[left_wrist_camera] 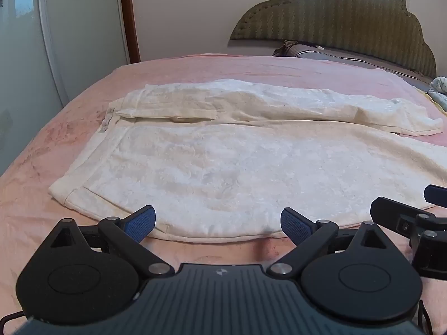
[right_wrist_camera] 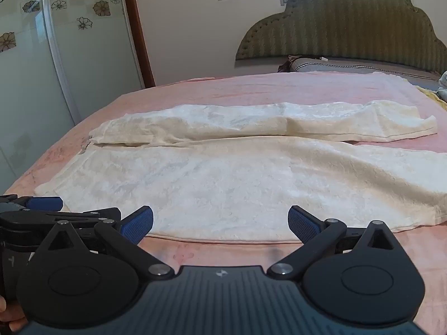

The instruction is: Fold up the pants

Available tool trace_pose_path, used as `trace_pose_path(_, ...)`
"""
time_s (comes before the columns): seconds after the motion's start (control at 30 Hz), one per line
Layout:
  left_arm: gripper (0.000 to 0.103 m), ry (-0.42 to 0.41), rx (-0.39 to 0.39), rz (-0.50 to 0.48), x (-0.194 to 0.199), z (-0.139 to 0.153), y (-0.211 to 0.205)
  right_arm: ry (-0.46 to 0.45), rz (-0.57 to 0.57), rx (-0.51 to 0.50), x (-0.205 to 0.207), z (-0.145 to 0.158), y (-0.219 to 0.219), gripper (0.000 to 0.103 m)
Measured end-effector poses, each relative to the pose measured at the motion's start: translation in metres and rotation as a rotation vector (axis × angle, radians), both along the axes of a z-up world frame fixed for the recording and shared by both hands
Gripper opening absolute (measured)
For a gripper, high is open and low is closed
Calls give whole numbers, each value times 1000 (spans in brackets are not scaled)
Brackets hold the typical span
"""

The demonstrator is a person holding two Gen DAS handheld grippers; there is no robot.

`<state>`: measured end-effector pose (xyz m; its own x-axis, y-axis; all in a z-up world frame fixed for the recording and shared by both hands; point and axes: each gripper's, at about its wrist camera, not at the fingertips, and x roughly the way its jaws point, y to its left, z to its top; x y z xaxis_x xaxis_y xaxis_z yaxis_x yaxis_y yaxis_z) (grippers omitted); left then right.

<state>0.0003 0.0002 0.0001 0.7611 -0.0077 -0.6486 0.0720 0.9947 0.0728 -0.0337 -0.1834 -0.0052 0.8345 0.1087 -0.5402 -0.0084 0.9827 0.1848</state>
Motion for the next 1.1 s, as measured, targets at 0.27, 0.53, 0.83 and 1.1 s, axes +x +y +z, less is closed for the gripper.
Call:
trace_pose_path(0.27,98,-36,19,-14,-8,-6,2,8,-5,-1,4,-5,2,103)
trace_pose_path(0.53,97,-31,-38,-29,-6,-20,10,35,-37,-21,7,-15,1,103)
trace_pose_path(0.83,97,-92,-47,-5,-20,-12,16,-5,-49,-29,-4,-14,-1,103)
trace_pose_path(1.1,98,-33,-55,-39,-18,-23,11,29,-46,-95,-11,-24,4,103)
